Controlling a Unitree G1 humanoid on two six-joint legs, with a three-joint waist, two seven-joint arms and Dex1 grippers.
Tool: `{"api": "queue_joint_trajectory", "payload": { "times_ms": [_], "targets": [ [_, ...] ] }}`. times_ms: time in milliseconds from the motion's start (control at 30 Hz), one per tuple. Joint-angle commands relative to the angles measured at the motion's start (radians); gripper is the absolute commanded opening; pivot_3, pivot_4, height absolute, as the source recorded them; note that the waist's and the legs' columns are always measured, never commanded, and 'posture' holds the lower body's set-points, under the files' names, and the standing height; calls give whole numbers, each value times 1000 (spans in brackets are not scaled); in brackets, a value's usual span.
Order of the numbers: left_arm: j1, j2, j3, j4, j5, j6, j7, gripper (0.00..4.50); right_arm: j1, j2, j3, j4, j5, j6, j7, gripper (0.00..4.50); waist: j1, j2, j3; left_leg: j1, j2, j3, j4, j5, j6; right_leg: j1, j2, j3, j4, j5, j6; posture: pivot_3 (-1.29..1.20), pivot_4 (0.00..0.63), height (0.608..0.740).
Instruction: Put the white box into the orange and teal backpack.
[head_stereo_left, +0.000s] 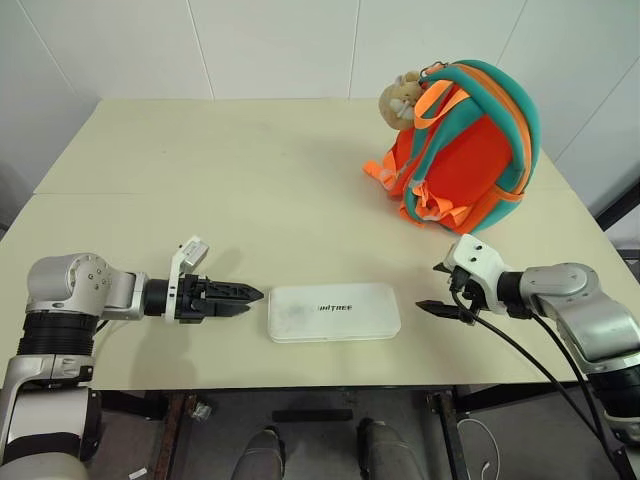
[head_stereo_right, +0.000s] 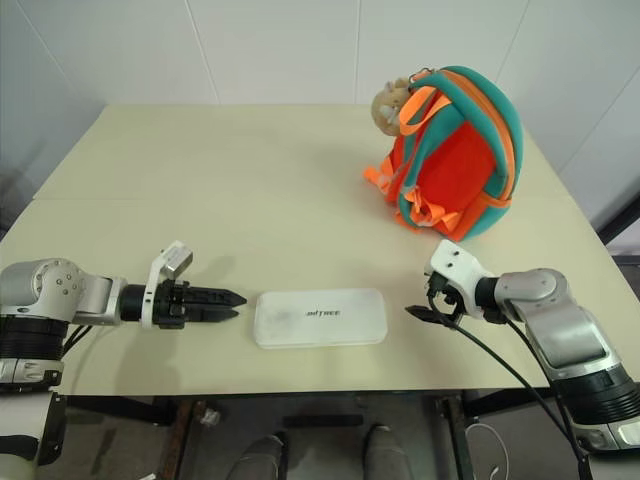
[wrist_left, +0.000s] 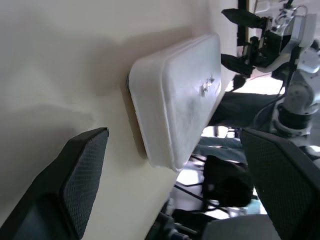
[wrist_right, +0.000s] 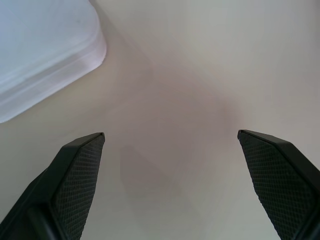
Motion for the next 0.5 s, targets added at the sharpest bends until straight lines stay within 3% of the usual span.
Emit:
{"api": "queue_joint_trajectory", "payload": {
  "times_ms": [33, 267, 500],
  "targets": [
    [-1, 20, -58, 69, -122, 6, 65, 4463, -19, 16, -2, -19, -4, -2, -15, 4500, 2, 0, 0, 0, 0, 0, 0, 0, 0, 0, 0, 0, 0, 0, 0, 0, 150, 740],
    [-6, -47, -18, 180, -256, 6, 230, 4463, -23, 37, 5, -24, -8, 5, -24, 4500, 6, 0, 0, 0, 0, 0, 0, 0, 0, 1, 0, 0, 0, 0, 0, 0, 150, 740],
    [0, -168, 88, 210, -245, 6, 392, 4463, -26, 50, 15, -30, -8, 11, -28, 4500, 19, 2, -1, 2, -1, 0, 5, 0, 0, 4, -1, 0, 0, 0, 0, 0, 150, 740]
  ]
}}
